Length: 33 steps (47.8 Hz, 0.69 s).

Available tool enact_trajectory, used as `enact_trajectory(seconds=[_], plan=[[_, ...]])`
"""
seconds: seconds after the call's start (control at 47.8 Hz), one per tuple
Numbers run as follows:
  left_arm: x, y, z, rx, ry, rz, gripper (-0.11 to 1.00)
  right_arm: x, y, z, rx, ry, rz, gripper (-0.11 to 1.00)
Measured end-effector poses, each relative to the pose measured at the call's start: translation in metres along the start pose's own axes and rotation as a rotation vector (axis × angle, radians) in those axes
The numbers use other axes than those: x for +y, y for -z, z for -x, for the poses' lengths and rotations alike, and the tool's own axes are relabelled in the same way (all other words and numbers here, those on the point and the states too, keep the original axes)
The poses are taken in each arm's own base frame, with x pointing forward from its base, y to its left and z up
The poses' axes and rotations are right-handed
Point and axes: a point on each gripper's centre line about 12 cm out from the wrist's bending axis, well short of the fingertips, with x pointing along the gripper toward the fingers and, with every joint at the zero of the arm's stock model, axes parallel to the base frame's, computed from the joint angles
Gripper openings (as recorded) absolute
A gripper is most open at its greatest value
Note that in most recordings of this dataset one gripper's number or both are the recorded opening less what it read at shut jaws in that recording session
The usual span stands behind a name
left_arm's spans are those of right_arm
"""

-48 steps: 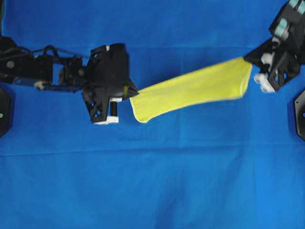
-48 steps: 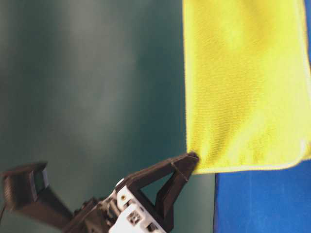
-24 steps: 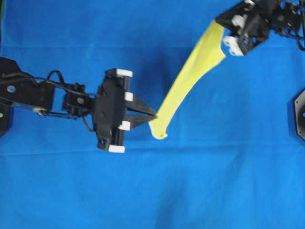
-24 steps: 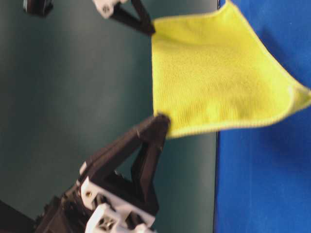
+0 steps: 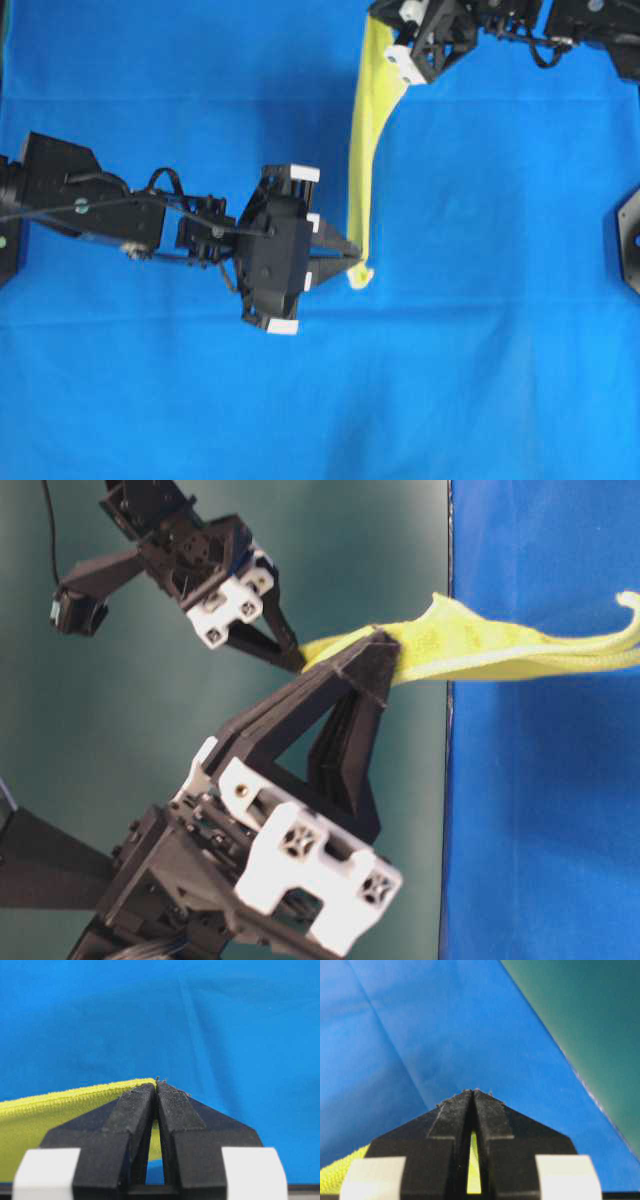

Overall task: Fold the yellow towel.
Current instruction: 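Lift the towel and rotate it, right gripper moving to the far side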

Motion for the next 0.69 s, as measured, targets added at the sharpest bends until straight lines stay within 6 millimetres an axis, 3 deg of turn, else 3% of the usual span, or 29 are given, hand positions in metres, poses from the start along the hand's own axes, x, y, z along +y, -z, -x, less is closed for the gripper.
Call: enact_trajectory(seconds=[0.377,0.691], plan=[[0.002,-0.009,-0.014,-0.031,-0.008,-0.008,0.02,0.0,0.0,0.0,0.0,0.0,0.002,0.02],[0.007,-0.032,-0.063,-0.08,-0.022,-0.083,0.02,-0.017,0.034,0.04,0.027,0.035,-0.01,0.02]])
